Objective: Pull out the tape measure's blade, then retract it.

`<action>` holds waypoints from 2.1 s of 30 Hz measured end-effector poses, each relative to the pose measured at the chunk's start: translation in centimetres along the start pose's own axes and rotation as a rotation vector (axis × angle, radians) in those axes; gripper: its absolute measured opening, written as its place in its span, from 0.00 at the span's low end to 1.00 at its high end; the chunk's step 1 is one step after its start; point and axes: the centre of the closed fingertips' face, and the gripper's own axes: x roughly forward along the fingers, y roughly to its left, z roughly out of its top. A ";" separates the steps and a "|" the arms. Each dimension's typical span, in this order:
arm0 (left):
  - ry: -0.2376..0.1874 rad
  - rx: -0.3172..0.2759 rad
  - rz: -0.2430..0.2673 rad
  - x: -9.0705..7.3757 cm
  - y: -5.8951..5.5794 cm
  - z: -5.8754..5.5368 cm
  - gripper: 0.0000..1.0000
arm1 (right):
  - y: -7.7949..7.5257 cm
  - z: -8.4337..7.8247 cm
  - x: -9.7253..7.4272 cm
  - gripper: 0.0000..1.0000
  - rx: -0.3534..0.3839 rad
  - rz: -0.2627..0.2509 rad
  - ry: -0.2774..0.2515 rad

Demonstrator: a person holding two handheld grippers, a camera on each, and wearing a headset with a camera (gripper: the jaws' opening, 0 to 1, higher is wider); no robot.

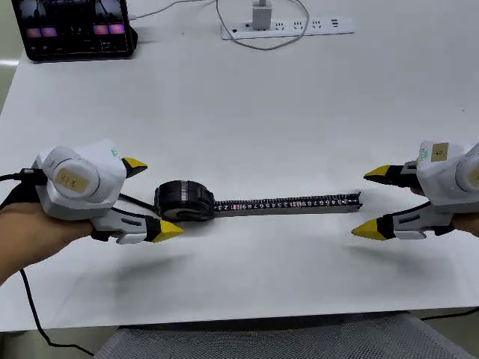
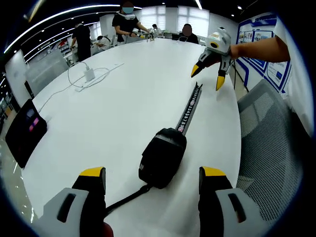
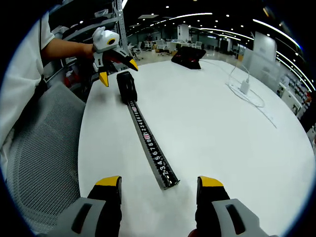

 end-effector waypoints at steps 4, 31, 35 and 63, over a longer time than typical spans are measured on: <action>-0.018 -0.016 0.014 -0.6 0.1 -0.2 0.77 | 0.4 0.0 -0.2 0.61 0.010 -0.008 -0.008; -0.117 -0.074 0.110 -2.8 -0.5 -0.7 0.99 | 1.2 0.1 -1.7 0.78 0.048 -0.063 -0.026; -0.127 -0.084 0.121 -3.1 -0.9 -0.7 0.99 | 1.4 -0.1 -1.8 0.80 0.060 -0.059 -0.035; -0.143 -0.145 0.110 -3.9 -2.5 -2.2 0.99 | 2.9 -0.5 -2.8 0.84 0.118 -0.109 -0.062</action>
